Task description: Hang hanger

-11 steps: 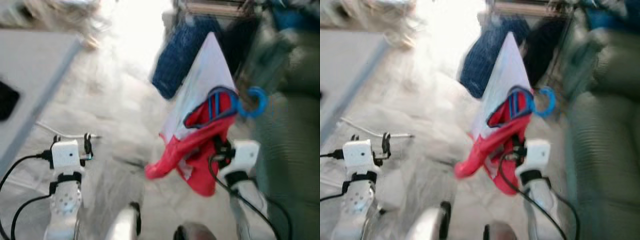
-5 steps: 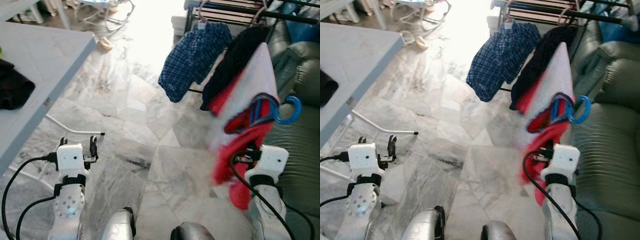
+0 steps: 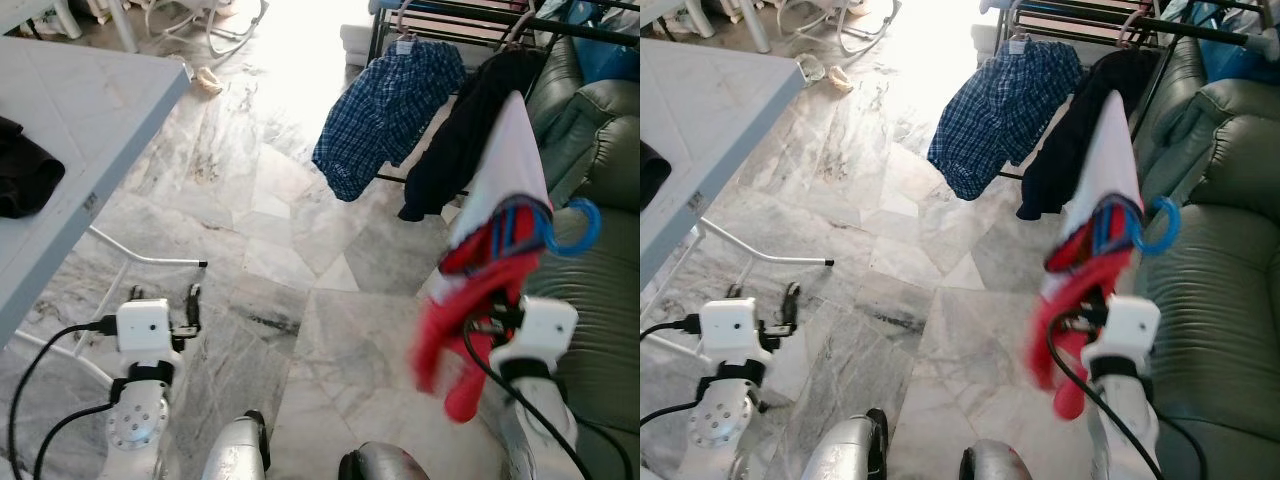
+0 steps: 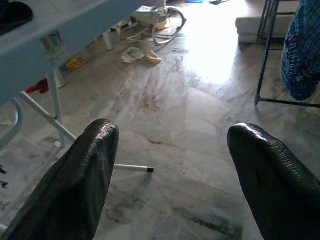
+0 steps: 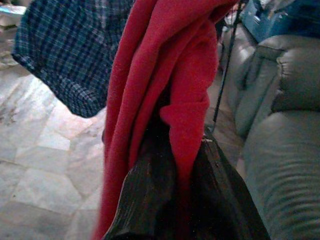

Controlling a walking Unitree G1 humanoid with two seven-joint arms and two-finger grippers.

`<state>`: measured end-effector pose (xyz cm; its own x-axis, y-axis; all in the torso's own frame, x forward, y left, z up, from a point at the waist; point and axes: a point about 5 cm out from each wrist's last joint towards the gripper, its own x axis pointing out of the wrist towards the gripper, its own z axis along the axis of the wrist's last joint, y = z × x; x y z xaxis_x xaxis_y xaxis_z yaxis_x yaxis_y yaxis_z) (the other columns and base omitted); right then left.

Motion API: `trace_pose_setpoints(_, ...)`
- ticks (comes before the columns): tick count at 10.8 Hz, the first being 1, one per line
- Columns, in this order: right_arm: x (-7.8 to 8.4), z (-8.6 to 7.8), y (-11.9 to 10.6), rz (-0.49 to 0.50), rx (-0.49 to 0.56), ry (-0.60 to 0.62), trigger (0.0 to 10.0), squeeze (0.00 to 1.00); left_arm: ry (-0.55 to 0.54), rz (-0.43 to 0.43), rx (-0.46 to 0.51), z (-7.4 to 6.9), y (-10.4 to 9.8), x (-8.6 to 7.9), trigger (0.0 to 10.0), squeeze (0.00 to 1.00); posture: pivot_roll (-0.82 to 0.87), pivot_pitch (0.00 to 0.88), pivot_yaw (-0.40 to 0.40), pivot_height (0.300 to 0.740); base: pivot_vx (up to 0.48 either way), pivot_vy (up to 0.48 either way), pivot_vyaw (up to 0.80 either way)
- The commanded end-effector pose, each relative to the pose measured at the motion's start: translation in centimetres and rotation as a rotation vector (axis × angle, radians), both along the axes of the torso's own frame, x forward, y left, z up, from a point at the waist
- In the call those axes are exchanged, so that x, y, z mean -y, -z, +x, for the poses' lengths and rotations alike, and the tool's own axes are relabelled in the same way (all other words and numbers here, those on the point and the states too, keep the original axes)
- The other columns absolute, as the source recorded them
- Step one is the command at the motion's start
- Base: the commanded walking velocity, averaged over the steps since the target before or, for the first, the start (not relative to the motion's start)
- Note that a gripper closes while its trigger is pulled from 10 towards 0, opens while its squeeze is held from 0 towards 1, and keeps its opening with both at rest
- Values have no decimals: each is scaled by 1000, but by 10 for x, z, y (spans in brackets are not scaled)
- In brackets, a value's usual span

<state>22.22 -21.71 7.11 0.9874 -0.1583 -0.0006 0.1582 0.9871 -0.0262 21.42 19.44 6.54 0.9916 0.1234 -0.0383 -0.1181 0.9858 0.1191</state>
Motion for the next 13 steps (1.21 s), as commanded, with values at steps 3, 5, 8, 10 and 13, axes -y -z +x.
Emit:
trace_pose_setpoints(3, -8, 5, -7, -27, 23, -44, 10000, 0, 43, -29, 20, -1, -5, 4, 10000, 0, 12, 207, -46, 740, 332, 0, -267)
trace_pose_setpoints(5, -5, 5, -9, -31, 30, -32, 10000, 0, 62, -43, 22, 0, -5, 8, 10000, 0, 3, 203, -43, 740, 388, 0, -800)
trace_pose_setpoints(8, 0, 8, -12, -53, 46, -5, 10000, 0, 99, -57, 33, 3, -8, 14, 10000, 0, 1, 202, -44, 740, 480, 0, -267)
trace_pose_setpoints(10, 4, 11, -10, -83, 25, 41, 10000, 0, 104, -60, 31, 5, -8, 14, 10000, 0, 3, 201, -44, 740, 480, 0, 0)
trace_pose_setpoints(13, 6, 9, 15, -55, -136, 48, 10000, 0, 100, -63, 27, 6, -7, 13, 10000, 0, 10, 200, -50, 740, 471, 0, 0)
